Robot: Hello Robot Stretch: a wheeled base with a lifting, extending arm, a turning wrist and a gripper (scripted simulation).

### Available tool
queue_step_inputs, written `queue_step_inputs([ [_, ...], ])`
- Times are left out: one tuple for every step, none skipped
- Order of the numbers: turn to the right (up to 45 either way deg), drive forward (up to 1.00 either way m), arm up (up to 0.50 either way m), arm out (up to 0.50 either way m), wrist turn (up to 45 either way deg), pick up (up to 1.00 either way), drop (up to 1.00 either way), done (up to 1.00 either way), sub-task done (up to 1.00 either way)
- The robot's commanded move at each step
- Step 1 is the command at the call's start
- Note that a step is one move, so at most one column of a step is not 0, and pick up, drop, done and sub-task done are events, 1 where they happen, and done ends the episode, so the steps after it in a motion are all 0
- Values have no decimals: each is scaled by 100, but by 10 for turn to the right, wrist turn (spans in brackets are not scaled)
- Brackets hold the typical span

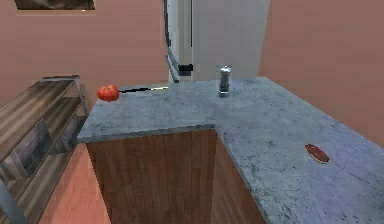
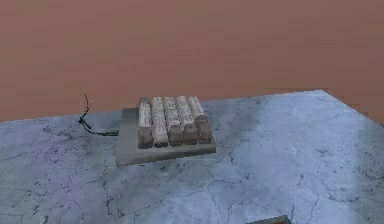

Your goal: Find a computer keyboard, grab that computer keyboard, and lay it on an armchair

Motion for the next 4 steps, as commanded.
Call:
queue_step_inputs([
  [0,0,50,0,0,0,0,0,0],
  [0,0,38,0,0,0,0,0,0],
  [0,0,0,22,0,0,0,0,0],
  [0,0,0,0,450,0,0,0,0],
])
